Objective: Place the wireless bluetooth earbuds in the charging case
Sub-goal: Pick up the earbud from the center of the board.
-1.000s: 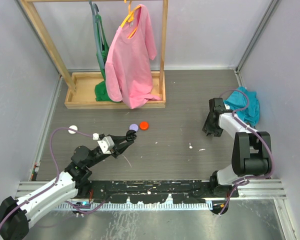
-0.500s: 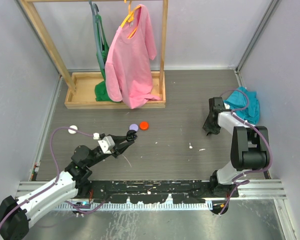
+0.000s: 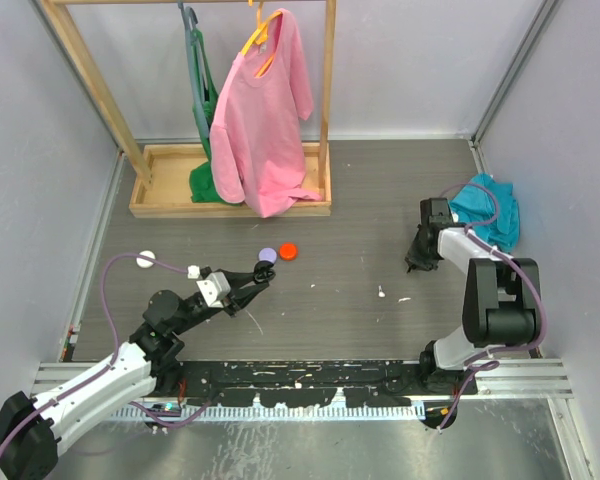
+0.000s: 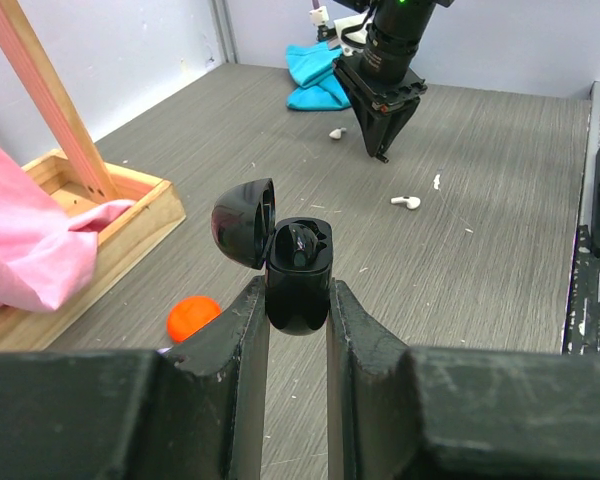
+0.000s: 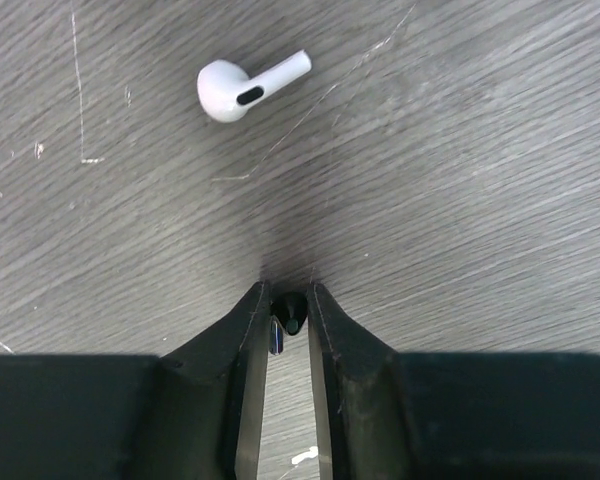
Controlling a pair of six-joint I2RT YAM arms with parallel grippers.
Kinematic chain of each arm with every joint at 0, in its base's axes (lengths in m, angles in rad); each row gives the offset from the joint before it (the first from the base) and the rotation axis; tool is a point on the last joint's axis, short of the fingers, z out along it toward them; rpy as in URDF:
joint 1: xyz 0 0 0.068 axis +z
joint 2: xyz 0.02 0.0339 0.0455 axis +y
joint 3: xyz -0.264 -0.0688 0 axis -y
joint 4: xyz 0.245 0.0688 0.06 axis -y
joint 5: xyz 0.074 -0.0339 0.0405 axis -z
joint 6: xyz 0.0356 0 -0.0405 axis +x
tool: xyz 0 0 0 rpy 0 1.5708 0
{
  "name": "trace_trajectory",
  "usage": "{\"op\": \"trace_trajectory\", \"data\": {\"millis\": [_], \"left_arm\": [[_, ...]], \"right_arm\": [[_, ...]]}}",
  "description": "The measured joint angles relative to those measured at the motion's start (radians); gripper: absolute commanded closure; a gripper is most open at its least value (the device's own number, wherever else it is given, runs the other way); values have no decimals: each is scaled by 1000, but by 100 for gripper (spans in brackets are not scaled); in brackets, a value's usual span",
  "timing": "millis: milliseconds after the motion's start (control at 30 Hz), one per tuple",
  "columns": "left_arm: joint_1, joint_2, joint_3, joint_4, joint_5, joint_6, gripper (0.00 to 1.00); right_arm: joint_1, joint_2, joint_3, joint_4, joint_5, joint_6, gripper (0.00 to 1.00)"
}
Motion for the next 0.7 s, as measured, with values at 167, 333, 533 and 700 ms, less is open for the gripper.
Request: {"op": "trace_trajectory", "data": {"millis": [167, 333, 533, 700], "left_arm": [[0, 0, 0, -1, 8, 0, 100], [0, 0, 2, -1, 13, -1, 100], [0, -3, 2, -2, 14, -2, 100], [0, -7, 2, -2, 13, -2, 100]], "right_arm": [[0, -24, -23, 0, -48, -2, 81], [19, -51, -47, 1, -100, -2, 84], [121, -111, -75, 31, -151, 8, 85], [239, -168, -76, 121, -174, 13, 85]]}}
